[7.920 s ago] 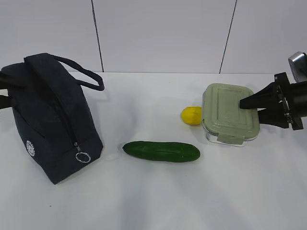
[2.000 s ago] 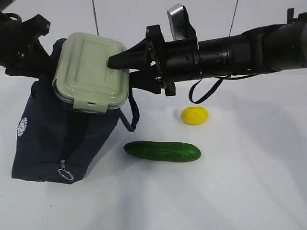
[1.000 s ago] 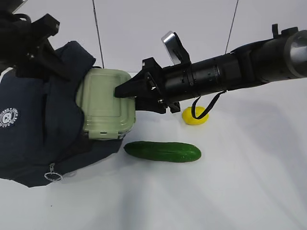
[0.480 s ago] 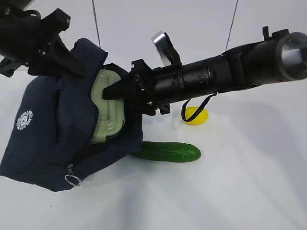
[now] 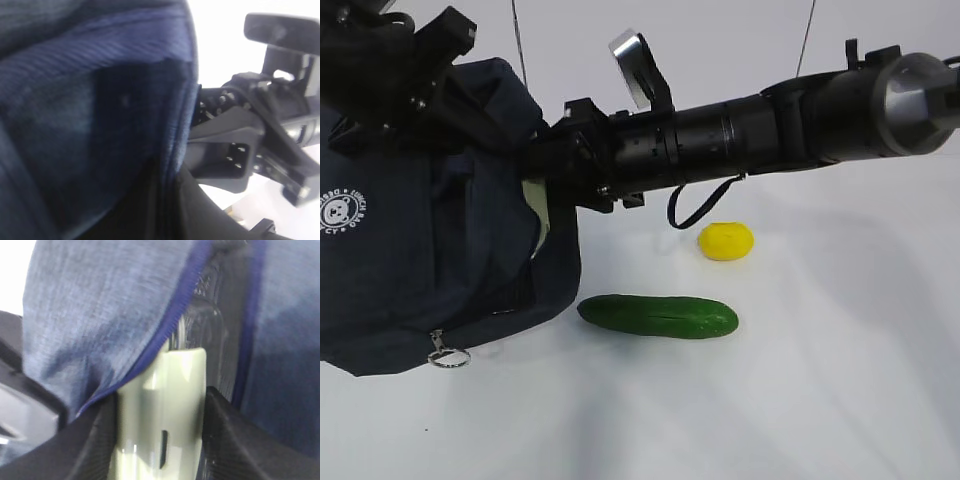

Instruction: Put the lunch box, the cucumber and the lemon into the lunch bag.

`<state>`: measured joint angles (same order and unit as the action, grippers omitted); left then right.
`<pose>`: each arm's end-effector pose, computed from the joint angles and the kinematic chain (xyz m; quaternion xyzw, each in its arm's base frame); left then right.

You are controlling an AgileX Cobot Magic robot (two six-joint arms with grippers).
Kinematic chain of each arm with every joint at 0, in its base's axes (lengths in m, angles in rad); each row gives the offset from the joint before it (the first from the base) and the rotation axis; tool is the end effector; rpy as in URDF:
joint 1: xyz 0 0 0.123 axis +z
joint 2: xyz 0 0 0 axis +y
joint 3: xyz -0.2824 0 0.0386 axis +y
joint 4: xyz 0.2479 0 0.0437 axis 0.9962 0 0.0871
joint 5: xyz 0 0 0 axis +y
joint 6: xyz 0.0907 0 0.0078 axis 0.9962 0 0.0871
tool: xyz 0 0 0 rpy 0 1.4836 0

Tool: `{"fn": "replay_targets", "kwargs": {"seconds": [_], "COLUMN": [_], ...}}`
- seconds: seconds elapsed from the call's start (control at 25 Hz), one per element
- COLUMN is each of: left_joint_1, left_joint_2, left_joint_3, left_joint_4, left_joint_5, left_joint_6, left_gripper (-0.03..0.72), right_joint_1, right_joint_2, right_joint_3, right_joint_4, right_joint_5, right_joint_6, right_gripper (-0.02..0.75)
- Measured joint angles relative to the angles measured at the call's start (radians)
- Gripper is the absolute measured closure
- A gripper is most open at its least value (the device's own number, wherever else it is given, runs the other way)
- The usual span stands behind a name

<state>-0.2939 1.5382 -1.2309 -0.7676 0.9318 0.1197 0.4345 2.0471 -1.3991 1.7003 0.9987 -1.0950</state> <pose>0.2918 -0.1414 0.3100 0.0336 0.9197 -0.3559 0.1624 0.3623 0.2519 0.2237 -0.1659 0.7553 0.5986 0.2091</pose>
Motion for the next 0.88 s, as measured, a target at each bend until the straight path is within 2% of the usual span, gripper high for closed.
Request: {"fn": "replay_targets", "kwargs": {"seconds": [0.2, 0.6, 0.72, 0.88], "left_joint_1": [0.000, -0.004, -0.004, -0.004], "left_joint_2": [0.000, 0.000, 0.000, 0.000], "left_joint_3": [-0.004, -0.004, -0.004, -0.004], "left_joint_4": [-0.026, -0.072, -0.080, -0.083], "left_joint_5": [0.002, 0.037, 0.041, 0.052], "left_joint_6": [0.000, -0.002, -0.002, -0.002], "left_gripper": [0.680, 0.680, 0.680, 0.680], "right_joint_1": [0.000, 0.000, 0.008, 0.008], "right_joint_2": [0.009, 0.009, 0.009, 0.009], "right_joint_3": [-0.079, -0.094, -0.094, -0.096], "right_joint_4": [-0.080, -0.245, -0.294, -0.298], "right_joint_5": [0.005, 0.076, 0.105, 0.119], "right_joint_6": [-0.014, -0.022, -0.073, -0.185], "right_gripper": [0.339, 0.339, 0.339, 0.339]}}
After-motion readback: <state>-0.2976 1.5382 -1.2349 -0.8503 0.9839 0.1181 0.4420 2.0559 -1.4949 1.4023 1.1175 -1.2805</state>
